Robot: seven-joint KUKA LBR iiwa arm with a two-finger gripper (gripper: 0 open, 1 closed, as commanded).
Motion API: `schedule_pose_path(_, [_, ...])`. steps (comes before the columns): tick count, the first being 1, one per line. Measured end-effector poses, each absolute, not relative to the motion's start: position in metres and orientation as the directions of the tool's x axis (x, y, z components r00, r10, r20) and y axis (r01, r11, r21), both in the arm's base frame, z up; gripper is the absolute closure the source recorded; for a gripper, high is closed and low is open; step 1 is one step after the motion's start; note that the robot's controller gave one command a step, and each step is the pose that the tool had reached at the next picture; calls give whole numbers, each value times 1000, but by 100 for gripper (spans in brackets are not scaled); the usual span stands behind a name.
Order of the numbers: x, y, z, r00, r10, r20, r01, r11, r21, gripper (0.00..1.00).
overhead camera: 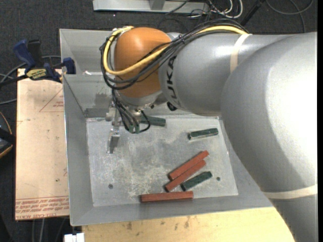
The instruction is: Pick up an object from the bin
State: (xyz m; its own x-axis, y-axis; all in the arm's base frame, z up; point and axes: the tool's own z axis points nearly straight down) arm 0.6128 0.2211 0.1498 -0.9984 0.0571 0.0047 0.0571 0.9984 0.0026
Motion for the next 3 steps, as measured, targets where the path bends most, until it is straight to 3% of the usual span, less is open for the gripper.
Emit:
schedule_pose_path(1, [611, 192, 194, -998, 64, 1, 64, 998, -1, 0])
schedule_pose_path(2, [578, 183, 187, -982, -188, -11, -188, 982, 1, 0])
schedule_pose_path(3, [585, 137, 121, -983, -184, -6, -184, 983, 3, 0])
